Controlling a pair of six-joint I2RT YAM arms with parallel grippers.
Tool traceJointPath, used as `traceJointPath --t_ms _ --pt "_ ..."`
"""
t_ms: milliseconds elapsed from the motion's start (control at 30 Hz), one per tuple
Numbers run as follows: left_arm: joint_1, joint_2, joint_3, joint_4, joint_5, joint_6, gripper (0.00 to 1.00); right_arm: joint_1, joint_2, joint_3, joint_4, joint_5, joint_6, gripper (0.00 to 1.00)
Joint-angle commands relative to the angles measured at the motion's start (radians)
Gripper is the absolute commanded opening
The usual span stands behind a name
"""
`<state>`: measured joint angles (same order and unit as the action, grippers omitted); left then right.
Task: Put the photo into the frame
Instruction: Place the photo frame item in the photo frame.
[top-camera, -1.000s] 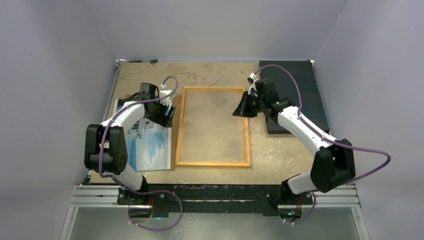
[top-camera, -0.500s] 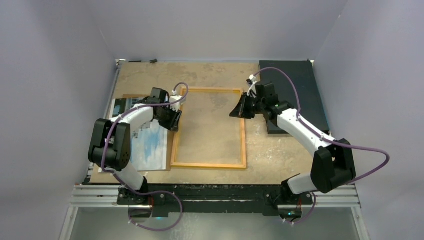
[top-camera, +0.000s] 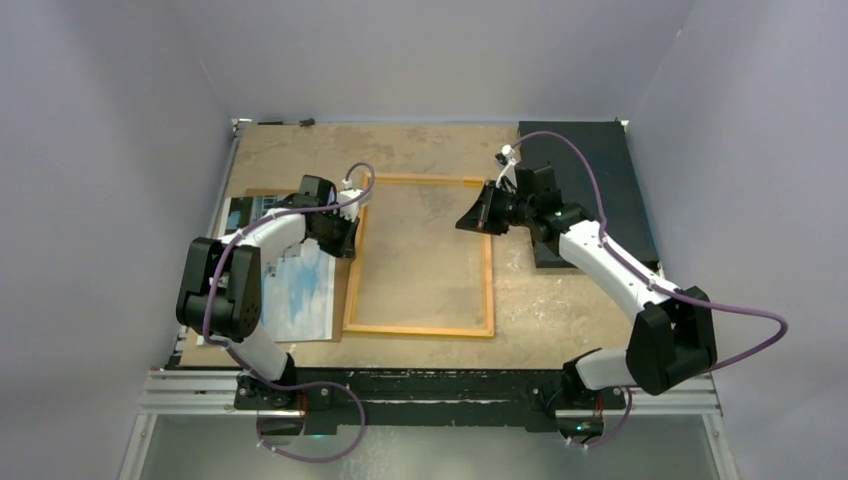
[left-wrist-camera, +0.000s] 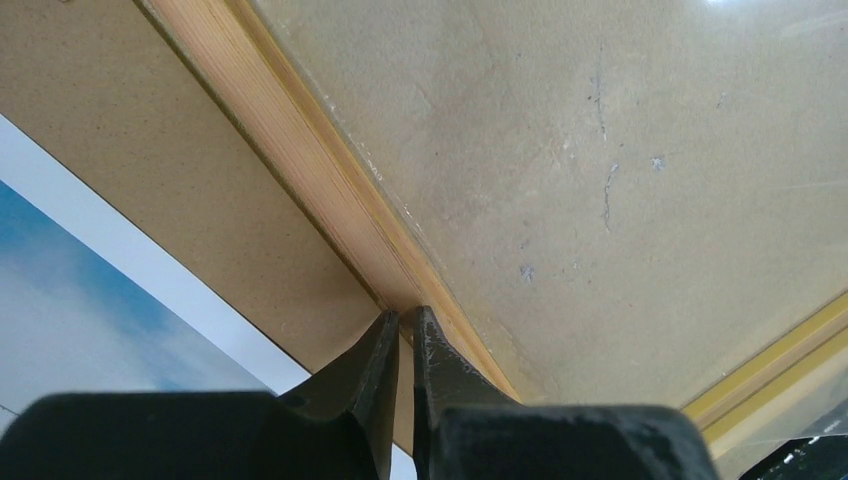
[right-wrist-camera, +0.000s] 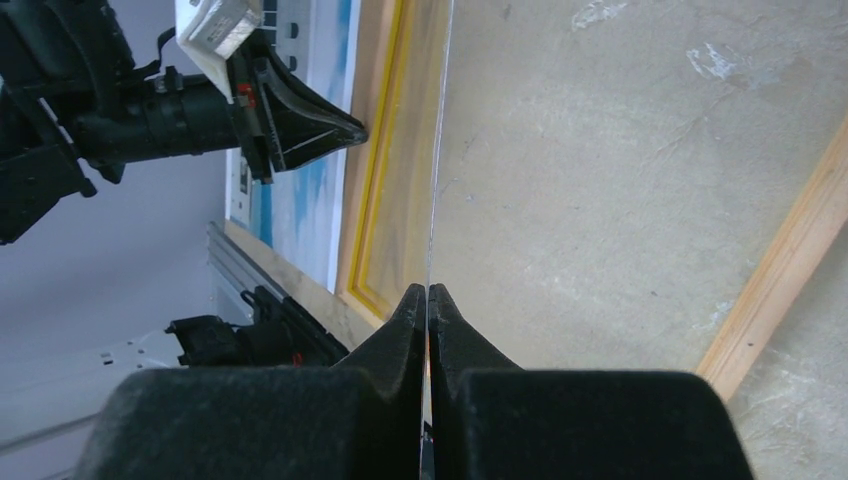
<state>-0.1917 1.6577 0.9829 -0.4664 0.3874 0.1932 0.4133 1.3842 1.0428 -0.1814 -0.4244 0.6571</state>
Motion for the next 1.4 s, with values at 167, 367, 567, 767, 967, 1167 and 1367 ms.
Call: traceJointPath --t_ms 167,367,567,767,967,1167,1367 --pt "-0.002 0.018 -0.054 0.029 0.034 0.001 0.02 0.007 -0.068 -0.008 0.110 -0.111 0.095 0.00" --pt "0.004 0.020 -0.053 0.028 0.041 0.004 0.01 0.007 -0.119 -0.050 0.203 -0.141 0.179 0.00" --pt "0.006 0.019 -0.054 0.028 0.039 0.006 0.00 0.007 -0.148 -0.095 0.256 -0.131 0.234 0.00" --pt "0.006 0.019 -0.053 0.024 0.038 0.009 0.00 0.007 -0.170 -0.134 0.311 -0.112 0.260 0.00" --pt "0.008 0.015 -0.051 0.023 0.037 0.012 0.00 0.008 -0.186 -0.129 0.331 -0.107 0.293 0.00" --pt "0.009 0.014 -0.049 0.020 0.038 0.012 0.00 0.008 -0.204 -0.123 0.359 -0.089 0.316 0.00" --pt "0.012 0.014 -0.048 0.016 0.038 0.012 0.00 0.007 -0.194 -0.141 0.395 -0.078 0.319 0.00"
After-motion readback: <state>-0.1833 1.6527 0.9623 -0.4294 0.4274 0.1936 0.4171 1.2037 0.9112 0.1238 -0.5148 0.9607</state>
